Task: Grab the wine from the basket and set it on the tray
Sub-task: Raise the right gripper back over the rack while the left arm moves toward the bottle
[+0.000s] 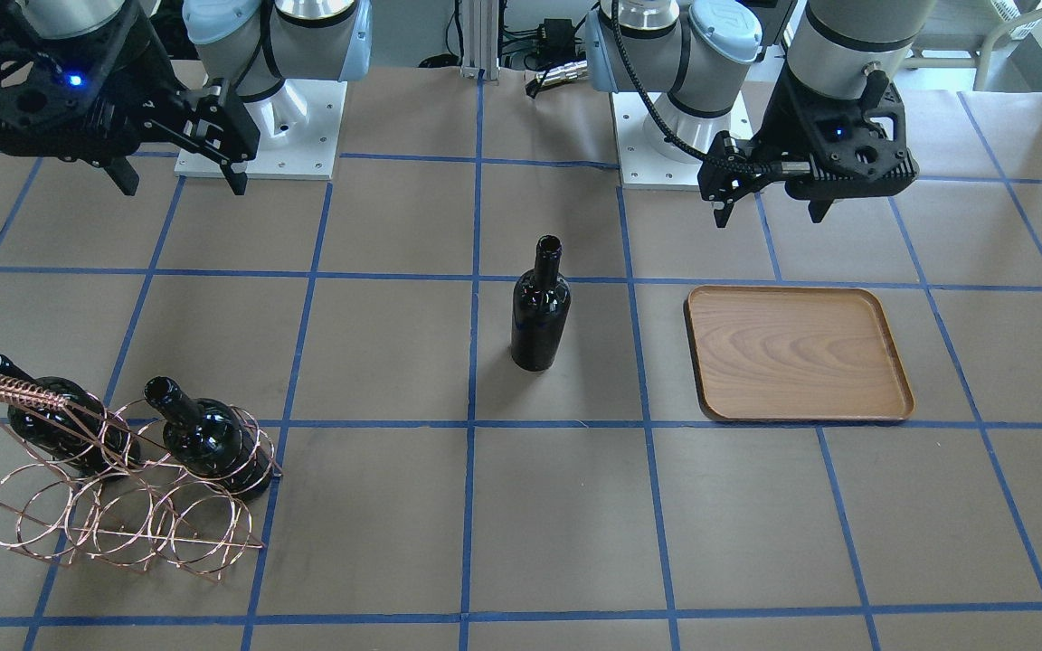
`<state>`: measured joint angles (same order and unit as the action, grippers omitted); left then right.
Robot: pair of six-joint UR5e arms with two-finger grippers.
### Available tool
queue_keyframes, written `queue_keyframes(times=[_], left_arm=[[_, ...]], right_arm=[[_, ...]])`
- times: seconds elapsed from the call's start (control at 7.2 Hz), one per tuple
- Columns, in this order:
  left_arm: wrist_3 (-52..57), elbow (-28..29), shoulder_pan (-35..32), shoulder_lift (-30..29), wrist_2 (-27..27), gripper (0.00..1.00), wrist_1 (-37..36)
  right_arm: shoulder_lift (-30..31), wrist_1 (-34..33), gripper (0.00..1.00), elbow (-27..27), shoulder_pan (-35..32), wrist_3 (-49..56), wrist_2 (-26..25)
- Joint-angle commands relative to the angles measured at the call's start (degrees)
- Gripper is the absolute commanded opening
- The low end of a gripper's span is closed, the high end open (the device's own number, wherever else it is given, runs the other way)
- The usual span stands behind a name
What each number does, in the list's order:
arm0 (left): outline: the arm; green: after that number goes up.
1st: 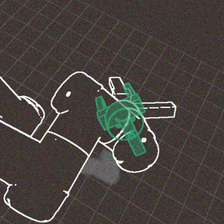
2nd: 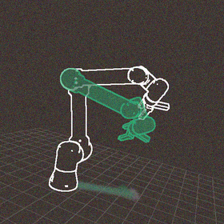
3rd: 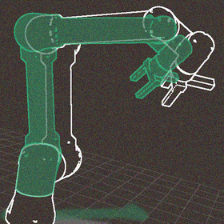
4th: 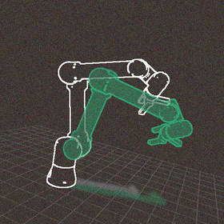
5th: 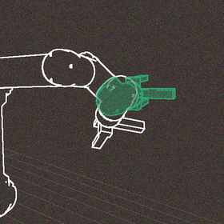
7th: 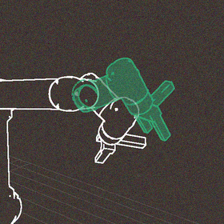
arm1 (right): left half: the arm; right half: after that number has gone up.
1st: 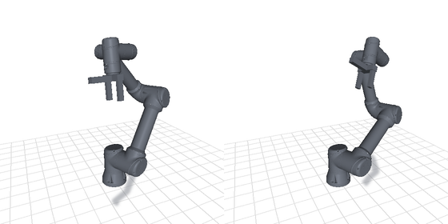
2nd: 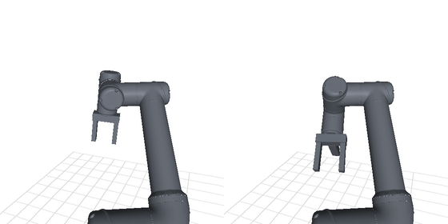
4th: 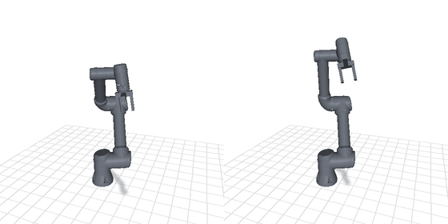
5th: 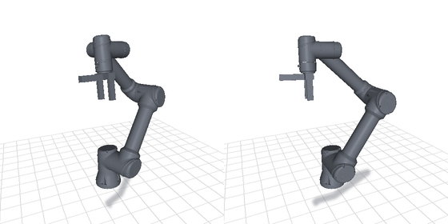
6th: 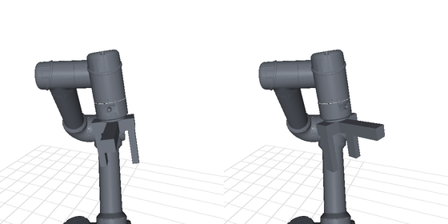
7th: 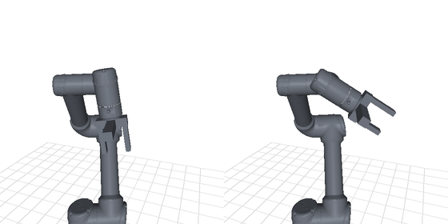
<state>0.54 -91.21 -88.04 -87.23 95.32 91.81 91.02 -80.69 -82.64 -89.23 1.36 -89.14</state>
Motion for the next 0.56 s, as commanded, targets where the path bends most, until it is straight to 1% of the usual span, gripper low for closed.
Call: queue_keyframes(times=[0.0, 0.14, 0.28, 0.42], left_arm=[[0.0, 0.2, -0.6, -0.1, -1.0, 1.00, -1.3], [0.0, 0.1, -1.3, -0.1, -4.3, 1.00, -1.1], [-1.0, 0.2, -4.0, -0.1, -4.8, 1.00, -1.2], [-1.3, 0.2, -7.7, 0.7, -4.5, 1.00, -0.8]], right_arm=[[0.8, -0.3, 1.00, -1.0, -1.6, -0.2, -2.3], [0.8, -0.3, 1.00, -1.1, -1.8, -0.7, -4.6], [0.7, -0.8, 1.00, -1.2, -2.3, -3.2, -4.3], [0.6, -1.6, 1.00, -1.2, -3.0, -2.6, -4.4]])
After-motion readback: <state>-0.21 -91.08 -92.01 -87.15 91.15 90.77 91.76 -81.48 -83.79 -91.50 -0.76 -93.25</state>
